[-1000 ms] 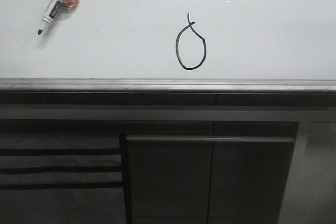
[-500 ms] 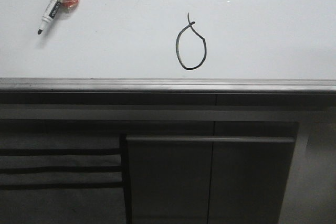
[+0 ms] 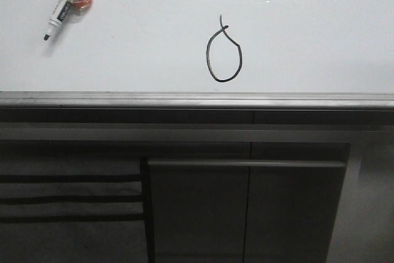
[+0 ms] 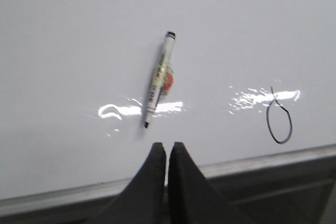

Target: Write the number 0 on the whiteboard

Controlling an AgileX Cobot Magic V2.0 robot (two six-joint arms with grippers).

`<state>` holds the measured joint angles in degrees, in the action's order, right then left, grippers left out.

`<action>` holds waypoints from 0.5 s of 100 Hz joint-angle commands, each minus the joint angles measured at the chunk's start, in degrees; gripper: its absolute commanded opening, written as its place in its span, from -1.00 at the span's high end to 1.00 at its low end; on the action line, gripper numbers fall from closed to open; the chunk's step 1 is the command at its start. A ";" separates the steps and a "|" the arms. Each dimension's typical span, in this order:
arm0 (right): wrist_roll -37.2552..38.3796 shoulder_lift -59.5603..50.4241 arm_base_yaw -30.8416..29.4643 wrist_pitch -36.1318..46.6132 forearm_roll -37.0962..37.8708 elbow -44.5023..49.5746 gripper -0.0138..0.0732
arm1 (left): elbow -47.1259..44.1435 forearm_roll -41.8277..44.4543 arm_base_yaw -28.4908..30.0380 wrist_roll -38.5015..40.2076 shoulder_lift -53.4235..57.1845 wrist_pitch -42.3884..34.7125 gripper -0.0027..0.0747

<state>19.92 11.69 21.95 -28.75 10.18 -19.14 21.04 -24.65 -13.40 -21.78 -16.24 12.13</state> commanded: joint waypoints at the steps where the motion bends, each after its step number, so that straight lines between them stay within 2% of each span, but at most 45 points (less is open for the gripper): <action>1: -0.15 0.69 -0.39 4.19 0.56 -1.55 0.85 | -0.98 1.18 3.41 0.50 5.23 -4.49 0.98; 14: -0.15 0.69 -0.39 4.19 0.56 -1.55 0.85 | -5.85 2.46 8.15 0.50 11.45 -5.13 0.98; 29: -0.15 0.69 -0.39 4.19 0.56 -1.55 0.85 | -12.92 3.31 9.41 0.76 15.76 -9.00 0.98; 41: -0.15 0.80 -0.39 4.19 0.56 -1.55 0.85 | -17.38 10.97 7.27 10.52 18.05 -11.53 0.98; 50: -0.15 0.80 -0.39 4.19 0.56 -1.55 0.85 | -20.21 20.78 5.69 19.94 18.05 -14.28 0.98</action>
<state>20.01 11.69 21.95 -28.87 10.18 -19.14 1.52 -11.57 -6.18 -10.10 0.29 5.05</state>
